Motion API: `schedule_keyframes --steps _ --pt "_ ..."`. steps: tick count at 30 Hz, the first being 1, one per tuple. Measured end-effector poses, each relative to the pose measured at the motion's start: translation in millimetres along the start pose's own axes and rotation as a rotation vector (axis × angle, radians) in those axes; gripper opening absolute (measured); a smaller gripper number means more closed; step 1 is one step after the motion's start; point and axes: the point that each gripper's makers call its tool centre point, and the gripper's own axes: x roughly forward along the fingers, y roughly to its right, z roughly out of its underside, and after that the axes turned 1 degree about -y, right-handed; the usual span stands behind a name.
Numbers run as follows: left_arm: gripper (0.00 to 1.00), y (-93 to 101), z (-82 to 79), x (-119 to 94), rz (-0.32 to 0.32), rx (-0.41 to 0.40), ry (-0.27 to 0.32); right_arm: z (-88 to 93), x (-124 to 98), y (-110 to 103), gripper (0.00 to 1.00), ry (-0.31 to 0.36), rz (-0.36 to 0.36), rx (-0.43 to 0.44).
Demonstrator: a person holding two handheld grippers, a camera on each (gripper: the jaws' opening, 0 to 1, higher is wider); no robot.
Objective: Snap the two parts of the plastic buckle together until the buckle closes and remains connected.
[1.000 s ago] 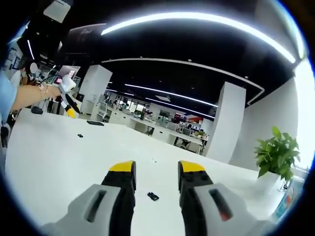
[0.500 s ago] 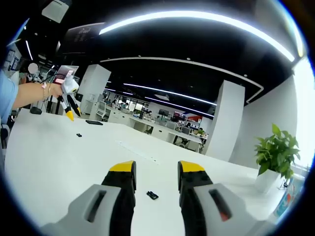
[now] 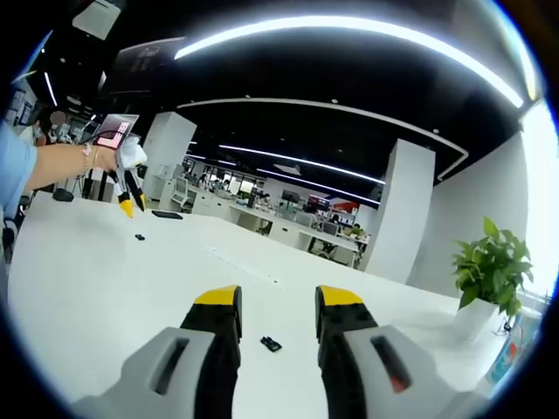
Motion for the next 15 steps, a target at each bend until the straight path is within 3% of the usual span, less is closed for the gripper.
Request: schedule_keyframes --steps 9,15 --pt "0.34 -4.4 2.7 20 0.038 0.029 -0.084 3.0 2 1 0.33 -0.012 0.003 0.001" --pt "0.33 0.2 6.3 34 0.078 0.092 -0.16 5.6 3 -1 0.33 -0.023 -0.005 0.003"
